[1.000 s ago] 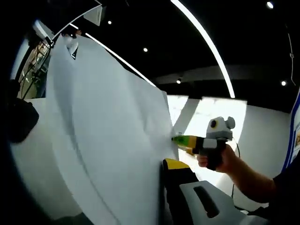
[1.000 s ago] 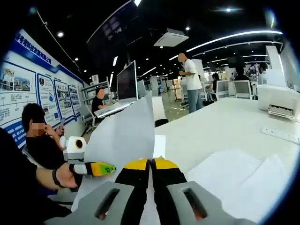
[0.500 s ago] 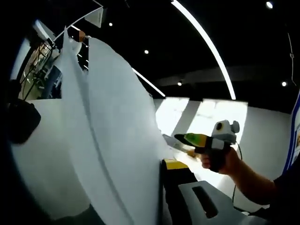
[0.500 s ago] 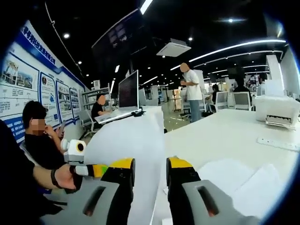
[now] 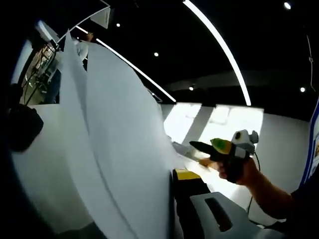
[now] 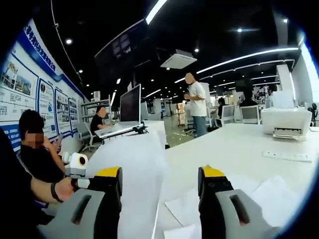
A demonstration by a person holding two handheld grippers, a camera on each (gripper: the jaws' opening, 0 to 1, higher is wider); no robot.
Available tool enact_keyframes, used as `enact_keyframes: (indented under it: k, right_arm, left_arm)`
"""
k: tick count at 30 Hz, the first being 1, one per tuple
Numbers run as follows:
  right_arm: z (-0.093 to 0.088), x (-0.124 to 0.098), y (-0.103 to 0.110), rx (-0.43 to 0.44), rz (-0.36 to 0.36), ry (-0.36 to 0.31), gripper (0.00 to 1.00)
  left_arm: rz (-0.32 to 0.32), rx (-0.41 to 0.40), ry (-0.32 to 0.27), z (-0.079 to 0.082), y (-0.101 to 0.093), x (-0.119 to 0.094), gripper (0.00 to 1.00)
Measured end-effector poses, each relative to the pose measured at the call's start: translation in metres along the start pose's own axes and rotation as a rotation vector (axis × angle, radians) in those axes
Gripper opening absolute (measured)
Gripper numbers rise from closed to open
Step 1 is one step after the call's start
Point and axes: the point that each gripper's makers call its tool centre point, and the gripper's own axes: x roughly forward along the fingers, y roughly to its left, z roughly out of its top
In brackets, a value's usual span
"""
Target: Organize the stack of printing papers by aligning and flattening the scattered papers on the table
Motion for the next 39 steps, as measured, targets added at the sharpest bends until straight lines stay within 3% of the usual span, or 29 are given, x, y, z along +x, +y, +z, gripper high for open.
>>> enact_keyframes:
  k: [2,17,29,36,39]
  right_arm:
    - [-0.001,-0.001,-0.001,0.001,-0.009,-0.001,0.68]
    - [0.007,-0.011,-0.007,0.024,-0.033,-0.039,0.80]
    - [0.007,-0.026,-0.015,0.053,-0.049,-0.054,0.81]
    - [0.001,-0.041,-0.027,0.044,-0.086,-0.048,0.82]
    - [0.000,-0.051,-0.023,0.054,-0.090,-0.059,0.82]
  left_arm:
    - [-0.005,-0.001,0.003,-0.001,-0.001,0.000,0.08]
    - [-0.009,-0.006,0.007,0.000,0.000,0.000,0.09]
    - [-0.013,-0.007,0.012,-0.001,0.000,0.000,0.09]
    - [-0.013,-0.007,0.013,-0.001,0.000,0.000,0.09]
    - [-0.014,-0.005,0.015,-0.001,-0.001,0.000,0.09]
